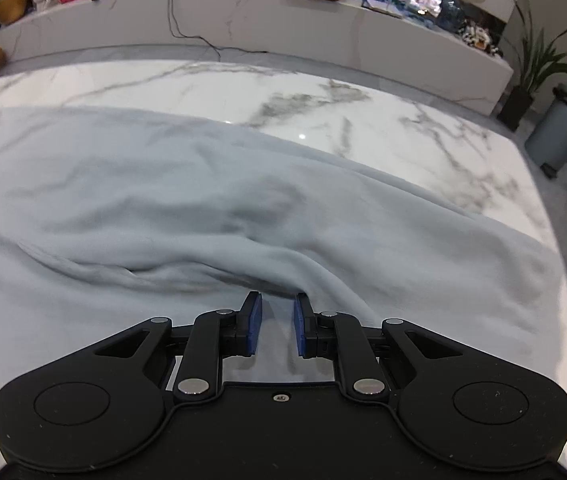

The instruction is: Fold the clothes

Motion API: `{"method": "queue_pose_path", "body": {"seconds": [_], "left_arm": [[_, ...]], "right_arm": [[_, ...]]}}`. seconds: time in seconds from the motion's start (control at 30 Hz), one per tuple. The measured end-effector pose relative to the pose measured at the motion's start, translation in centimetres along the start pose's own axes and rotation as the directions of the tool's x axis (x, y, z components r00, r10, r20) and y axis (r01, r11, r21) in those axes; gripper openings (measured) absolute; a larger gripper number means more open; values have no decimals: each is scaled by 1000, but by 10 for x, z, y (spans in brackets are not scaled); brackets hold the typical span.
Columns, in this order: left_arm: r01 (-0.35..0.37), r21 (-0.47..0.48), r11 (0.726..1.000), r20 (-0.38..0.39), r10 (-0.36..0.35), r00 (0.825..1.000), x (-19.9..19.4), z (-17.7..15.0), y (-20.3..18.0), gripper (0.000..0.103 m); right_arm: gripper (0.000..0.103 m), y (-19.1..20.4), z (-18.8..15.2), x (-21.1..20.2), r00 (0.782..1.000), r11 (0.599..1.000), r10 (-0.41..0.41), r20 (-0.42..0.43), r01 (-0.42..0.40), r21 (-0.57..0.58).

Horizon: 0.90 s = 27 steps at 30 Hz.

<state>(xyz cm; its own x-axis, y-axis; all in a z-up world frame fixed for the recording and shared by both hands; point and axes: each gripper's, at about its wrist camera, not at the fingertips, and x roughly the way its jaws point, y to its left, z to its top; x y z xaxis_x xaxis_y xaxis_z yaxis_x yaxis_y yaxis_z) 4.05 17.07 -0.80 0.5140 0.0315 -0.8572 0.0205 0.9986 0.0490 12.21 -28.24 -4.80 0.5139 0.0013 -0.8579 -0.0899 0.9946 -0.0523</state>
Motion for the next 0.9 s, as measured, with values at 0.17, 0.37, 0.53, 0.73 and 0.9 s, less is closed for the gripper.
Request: {"method": "queue_pose_path", "body": {"seconds": [0.17,0.37,0.53,0.73,0.9], "left_arm": [[-142,-129,981,7,144,990,-9,19,39,39],[-185,-172,968,-106,168,980,20,17,58,43],[-118,-233,965,-126,90,988,33,5,57,30],[17,-161,987,7,-16,1000,1,6,25,4],[287,75,955,4,-288,957,-24,15,-28,15]], "right_arm": [[12,-24,-9,-7,1000,997,-6,-21,8,80],[12,-10,-25,-31,996,993,77,43,-80,85],[12,10,-32,-44,988,988,138,73,-143,67],[13,28,-37,-50,984,986,158,81,-161,31],[13,37,-40,-46,984,985,167,65,-169,30]]}}
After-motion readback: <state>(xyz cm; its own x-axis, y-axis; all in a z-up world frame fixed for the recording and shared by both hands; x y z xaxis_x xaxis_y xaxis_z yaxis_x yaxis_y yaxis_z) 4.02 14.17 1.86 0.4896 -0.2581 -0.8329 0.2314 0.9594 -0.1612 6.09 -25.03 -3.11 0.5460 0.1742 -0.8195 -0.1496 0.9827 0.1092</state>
